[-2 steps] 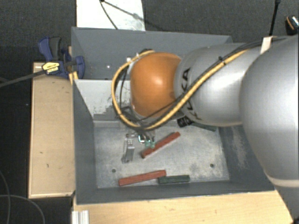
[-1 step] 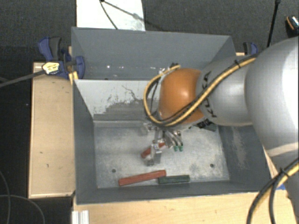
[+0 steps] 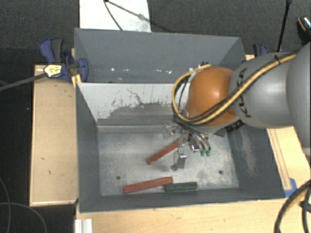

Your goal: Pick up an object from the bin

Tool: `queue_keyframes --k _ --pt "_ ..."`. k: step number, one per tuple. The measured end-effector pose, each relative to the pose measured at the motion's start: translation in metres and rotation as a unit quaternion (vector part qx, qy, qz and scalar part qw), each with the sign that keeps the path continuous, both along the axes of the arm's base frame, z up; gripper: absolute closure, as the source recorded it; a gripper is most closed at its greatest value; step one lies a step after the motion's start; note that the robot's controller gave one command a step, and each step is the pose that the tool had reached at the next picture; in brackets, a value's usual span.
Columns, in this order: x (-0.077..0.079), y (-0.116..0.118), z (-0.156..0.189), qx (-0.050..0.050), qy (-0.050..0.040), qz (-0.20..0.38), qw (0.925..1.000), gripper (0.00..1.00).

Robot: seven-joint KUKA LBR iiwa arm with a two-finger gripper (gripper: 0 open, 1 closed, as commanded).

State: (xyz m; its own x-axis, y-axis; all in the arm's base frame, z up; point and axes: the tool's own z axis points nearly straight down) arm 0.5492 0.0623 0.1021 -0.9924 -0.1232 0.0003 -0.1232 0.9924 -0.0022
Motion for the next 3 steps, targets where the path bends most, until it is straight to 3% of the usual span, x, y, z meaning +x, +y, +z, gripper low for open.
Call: queue_keyframes --k 1,2,3 --pt "0.024 0.011 0.003 0.002 -0.0029 0.030 0.9996 0.00" --pt "0.019 -0.008 -0.033 0.001 0.0007 0.061 0.9982 0.00" --pt "0.019 -0.008 -0.033 0.002 0.0002 0.057 0.9984 0.00"
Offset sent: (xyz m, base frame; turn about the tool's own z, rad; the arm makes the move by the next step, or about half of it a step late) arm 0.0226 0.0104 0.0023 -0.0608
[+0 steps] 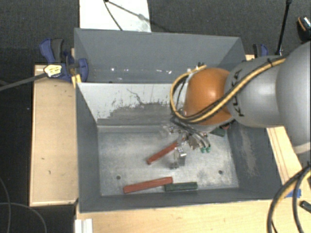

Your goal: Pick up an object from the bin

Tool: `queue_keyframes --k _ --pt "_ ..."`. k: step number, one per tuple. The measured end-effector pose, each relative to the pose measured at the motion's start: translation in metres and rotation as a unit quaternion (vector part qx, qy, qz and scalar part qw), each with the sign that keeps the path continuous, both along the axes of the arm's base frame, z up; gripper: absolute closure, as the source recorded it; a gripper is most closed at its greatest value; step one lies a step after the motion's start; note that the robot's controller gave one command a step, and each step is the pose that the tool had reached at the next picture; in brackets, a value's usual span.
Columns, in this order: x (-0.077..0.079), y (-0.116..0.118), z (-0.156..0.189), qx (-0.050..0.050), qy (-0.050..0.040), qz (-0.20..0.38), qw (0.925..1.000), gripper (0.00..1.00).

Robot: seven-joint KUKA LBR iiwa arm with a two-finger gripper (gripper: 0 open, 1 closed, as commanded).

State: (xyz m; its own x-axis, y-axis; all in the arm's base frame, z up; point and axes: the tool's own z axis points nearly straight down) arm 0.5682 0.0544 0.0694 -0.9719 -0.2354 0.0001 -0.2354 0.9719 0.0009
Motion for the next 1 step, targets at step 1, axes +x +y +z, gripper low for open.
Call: queue_keyframes --k 1 --pt "0.0001 0.0000 0.0005 0.000 -0.0002 -0.002 1.0000 1.00"
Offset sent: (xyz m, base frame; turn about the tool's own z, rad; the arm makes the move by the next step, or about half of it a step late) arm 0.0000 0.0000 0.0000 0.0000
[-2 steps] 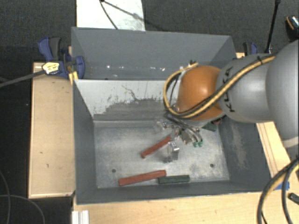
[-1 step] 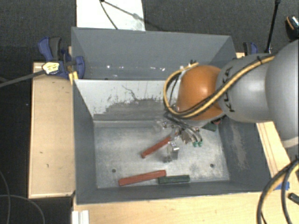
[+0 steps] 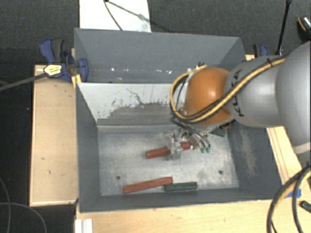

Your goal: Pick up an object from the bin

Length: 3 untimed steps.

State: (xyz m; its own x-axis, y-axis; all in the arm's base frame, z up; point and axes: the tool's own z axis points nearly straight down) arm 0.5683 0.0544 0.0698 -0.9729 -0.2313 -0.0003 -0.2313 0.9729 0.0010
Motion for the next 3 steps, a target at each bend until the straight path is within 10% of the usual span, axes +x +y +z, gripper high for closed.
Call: queue_keyframes --k 3 --pt "0.004 0.000 0.088 0.000 -0.0029 -0.010 0.9999 1.00"
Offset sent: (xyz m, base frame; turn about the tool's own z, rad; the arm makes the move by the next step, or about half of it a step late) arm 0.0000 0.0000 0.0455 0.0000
